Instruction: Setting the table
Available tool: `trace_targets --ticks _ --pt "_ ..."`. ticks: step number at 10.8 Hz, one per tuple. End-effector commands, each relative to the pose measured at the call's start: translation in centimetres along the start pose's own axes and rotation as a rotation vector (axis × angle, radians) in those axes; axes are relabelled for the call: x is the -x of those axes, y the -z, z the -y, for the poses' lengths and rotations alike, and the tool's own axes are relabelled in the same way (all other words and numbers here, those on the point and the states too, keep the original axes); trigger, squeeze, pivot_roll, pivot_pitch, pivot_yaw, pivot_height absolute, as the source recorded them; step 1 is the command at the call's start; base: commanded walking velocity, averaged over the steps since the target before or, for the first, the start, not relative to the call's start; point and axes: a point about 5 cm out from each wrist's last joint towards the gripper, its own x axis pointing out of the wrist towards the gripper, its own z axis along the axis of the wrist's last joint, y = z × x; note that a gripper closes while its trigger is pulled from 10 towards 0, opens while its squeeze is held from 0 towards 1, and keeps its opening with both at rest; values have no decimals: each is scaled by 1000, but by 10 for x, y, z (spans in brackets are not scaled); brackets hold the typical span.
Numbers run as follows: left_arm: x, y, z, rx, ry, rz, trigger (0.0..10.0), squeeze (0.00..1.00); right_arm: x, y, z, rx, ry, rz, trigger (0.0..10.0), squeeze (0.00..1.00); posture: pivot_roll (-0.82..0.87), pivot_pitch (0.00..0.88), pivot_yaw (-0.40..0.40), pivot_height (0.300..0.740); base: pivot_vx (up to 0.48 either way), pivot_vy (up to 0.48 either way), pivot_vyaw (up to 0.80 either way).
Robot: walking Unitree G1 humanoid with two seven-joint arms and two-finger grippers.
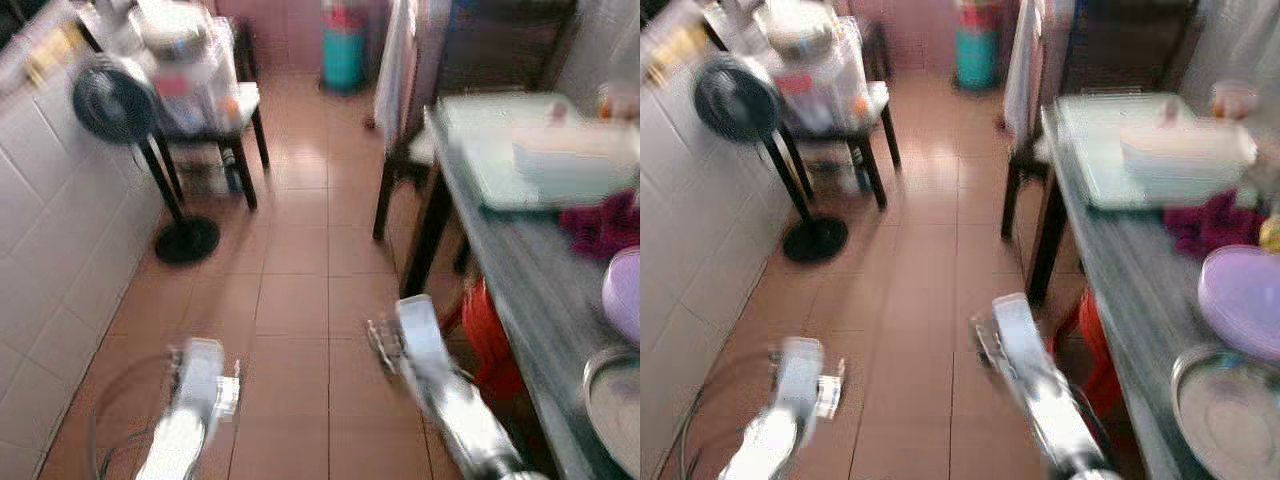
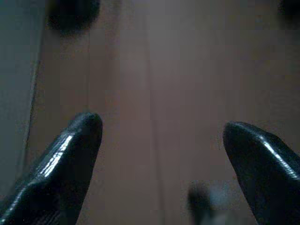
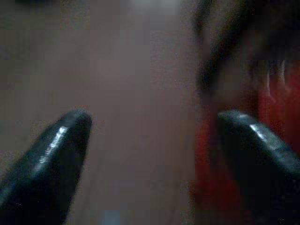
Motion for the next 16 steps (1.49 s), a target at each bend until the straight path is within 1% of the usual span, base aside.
trace_targets --ticks 1,3,5,7,8,9,10,11,13,15,16 --pt "3 12 -3 -15 -11 -57 10000 0 3 12 -2 -5 8 -48 10000 0 -77 40 47 740 0 0 0" --pt "3 13 -2 -24 -8 -63 10000 0 1 13 -5 -2 3 -68 10000 0 -78 38 46 740 0 0 0" --pt "4 17 0 -42 -6 -80 10000 0 2 19 -3 -42 24 -102 10000 0 -78 37 45 740 0 0 0" --pt "6 23 -1 -50 -10 -119 10000 0 3 25 -3 -105 33 -140 10000 0 -73 34 40 740 0 0 0" --pt "6 25 0 -41 -8 -135 10000 0 4 28 -5 -105 24 -158 10000 0 -70 33 38 740 0 0 0" --pt "7 27 0 -64 -1 -150 10000 0 6 33 -10 -65 -2 -183 10000 0 -70 32 37 740 0 0 0" --pt "7 27 1 -75 7 -158 10000 0 7 36 -13 -57 -14 -195 10000 0 -69 31 36 740 0 0 0" --pt "7 29 3 -97 19 -168 10000 0 8 39 -18 -40 -27 -207 10000 0 -71 31 37 740 0 337 0" --pt "8 31 6 -106 26 -178 10000 0 8 42 -26 -28 -35 -221 10000 0 -73 30 41 740 0 480 0" --pt "11 38 7 -120 30 -190 10000 0 7 41 -31 -23 -36 -227 10000 0 -76 29 46 740 0 480 0" --pt "13 40 7 -127 30 -194 10000 0 8 41 -30 -23 -32 -226 10000 0 -76 28 47 740 0 480 0"
